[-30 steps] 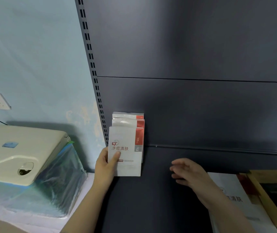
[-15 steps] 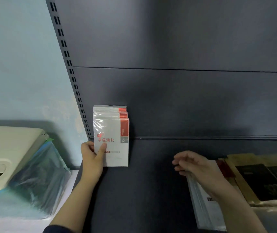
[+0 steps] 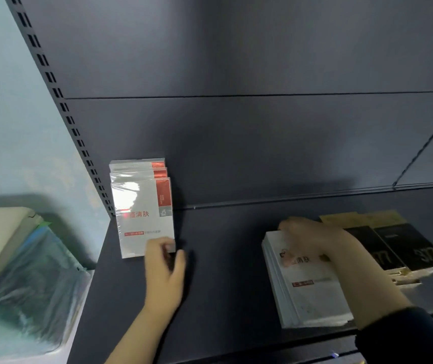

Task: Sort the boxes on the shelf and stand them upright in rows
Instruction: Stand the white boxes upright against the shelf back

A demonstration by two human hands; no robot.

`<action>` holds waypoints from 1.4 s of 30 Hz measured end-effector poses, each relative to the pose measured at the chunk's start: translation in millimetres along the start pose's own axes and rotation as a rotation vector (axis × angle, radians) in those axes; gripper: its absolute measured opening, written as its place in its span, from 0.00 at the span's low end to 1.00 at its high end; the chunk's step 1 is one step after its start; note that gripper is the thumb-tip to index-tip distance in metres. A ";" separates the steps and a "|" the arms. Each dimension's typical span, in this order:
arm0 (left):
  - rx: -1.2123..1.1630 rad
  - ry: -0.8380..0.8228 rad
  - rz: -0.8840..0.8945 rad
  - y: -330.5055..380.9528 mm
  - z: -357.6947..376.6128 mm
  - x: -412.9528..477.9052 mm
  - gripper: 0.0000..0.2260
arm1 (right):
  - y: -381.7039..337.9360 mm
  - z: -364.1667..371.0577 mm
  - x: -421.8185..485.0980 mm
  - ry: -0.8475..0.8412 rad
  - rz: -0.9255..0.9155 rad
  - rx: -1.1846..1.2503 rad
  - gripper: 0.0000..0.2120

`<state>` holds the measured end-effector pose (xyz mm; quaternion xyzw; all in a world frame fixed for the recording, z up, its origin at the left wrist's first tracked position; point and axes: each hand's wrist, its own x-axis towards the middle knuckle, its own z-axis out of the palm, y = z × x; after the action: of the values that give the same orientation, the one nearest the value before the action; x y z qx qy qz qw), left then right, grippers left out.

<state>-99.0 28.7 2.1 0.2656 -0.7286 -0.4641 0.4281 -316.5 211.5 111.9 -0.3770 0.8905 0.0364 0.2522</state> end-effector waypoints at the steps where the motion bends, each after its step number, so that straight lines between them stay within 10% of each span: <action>1: -0.014 -0.076 -0.027 3.2 8.0 -5.0 0.07 | -0.5 -1.0 0.9 0.020 -0.021 0.002 0.19; 10: -0.323 -0.790 -0.507 56.4 67.7 -38.3 0.16 | -23.5 -11.5 5.1 0.222 -0.165 0.254 0.23; 19: -0.337 -0.587 -0.483 55.5 41.2 -26.2 0.12 | -50.7 -5.9 -4.7 0.823 -0.209 0.756 0.03; 25: -0.419 -0.412 -0.465 33.7 -10.0 -11.6 0.15 | -79.4 31.4 -16.3 0.117 -0.151 1.299 0.07; 42: -0.183 0.060 -0.327 -10.5 -81.4 26.4 0.17 | -140.1 71.2 -1.8 0.087 -0.159 1.148 0.08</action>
<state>-41.2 -33.1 19.0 0.3540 -0.6174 -0.5835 0.3911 -188.8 131.0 68.3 -0.2470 0.7461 -0.4868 0.3813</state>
